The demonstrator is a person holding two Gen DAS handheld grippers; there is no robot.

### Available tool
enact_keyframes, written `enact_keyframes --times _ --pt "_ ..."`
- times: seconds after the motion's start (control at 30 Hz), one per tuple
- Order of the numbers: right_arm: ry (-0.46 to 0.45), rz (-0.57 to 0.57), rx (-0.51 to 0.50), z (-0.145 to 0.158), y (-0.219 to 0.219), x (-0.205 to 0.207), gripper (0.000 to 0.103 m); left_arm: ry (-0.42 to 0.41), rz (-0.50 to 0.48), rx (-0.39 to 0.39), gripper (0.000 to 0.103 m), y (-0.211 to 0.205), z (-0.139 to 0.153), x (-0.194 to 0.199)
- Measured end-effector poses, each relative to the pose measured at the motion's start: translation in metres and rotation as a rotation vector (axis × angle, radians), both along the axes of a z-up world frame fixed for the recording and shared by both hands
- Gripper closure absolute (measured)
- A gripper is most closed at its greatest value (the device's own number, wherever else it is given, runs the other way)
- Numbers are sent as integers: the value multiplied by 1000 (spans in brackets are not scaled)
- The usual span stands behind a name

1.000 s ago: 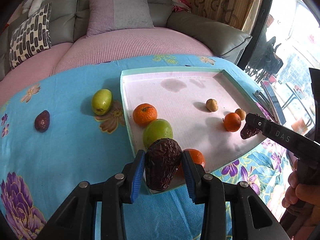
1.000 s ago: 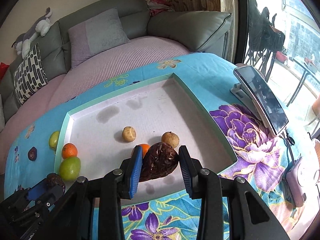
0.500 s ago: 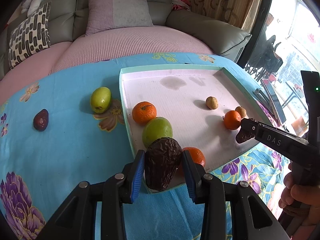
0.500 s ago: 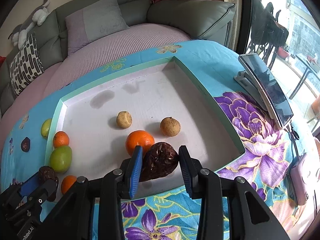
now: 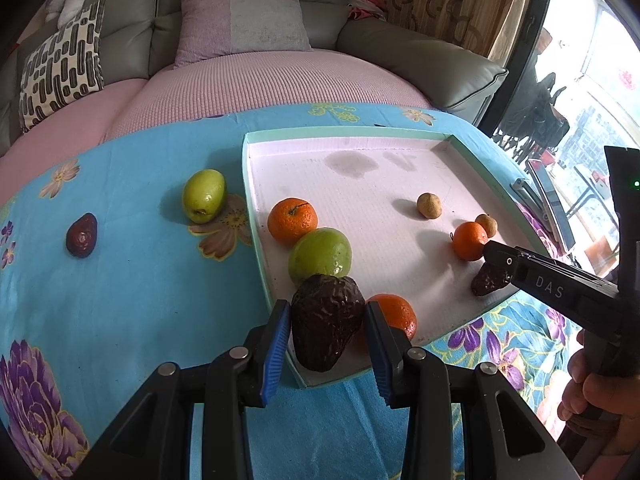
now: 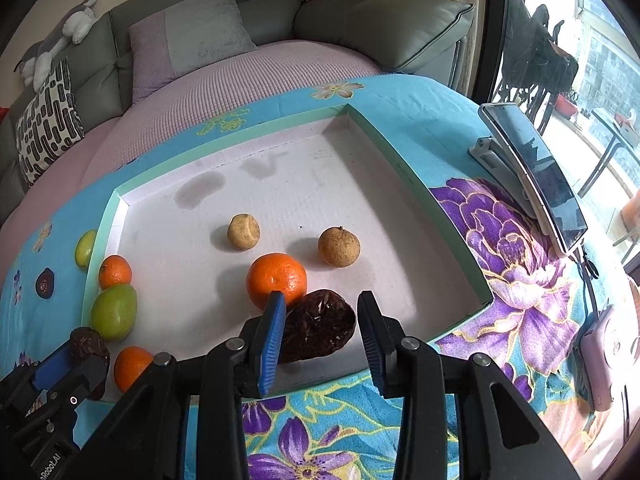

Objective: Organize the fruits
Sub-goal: 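Carry both held dried dates over the white tray, then open the right gripper to drop its date while the left gripper releases its date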

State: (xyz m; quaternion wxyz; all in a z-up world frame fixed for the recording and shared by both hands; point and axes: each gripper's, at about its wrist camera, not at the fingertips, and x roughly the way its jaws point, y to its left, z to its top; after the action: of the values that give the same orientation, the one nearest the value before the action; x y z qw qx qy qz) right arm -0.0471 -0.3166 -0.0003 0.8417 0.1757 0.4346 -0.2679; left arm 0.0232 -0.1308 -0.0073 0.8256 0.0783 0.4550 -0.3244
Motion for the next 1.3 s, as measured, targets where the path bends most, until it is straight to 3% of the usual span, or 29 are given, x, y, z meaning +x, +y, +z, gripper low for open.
enact_keyframes --times 0.87,0.93,1.07,1.1,1.2,1.3 --pt "-1 16 -12 3 3 0 62 2 21 -1 61 9 10 1" --pt "-4 18 -15 4 4 1 55 -5 26 -7 60 12 14 1" --pt "-18 23 -24 9 7 1 54 -25 46 -23 51 20 23 2" --pt "-23 24 -27 11 7 0 48 -30 54 -27 51 23 24 4" --pt "-38 32 -33 14 10 0 36 -41 102 -33 45 35 28 11" --pt "-49 47 -35 16 12 2 35 -39 181 -17 42 52 25 22"
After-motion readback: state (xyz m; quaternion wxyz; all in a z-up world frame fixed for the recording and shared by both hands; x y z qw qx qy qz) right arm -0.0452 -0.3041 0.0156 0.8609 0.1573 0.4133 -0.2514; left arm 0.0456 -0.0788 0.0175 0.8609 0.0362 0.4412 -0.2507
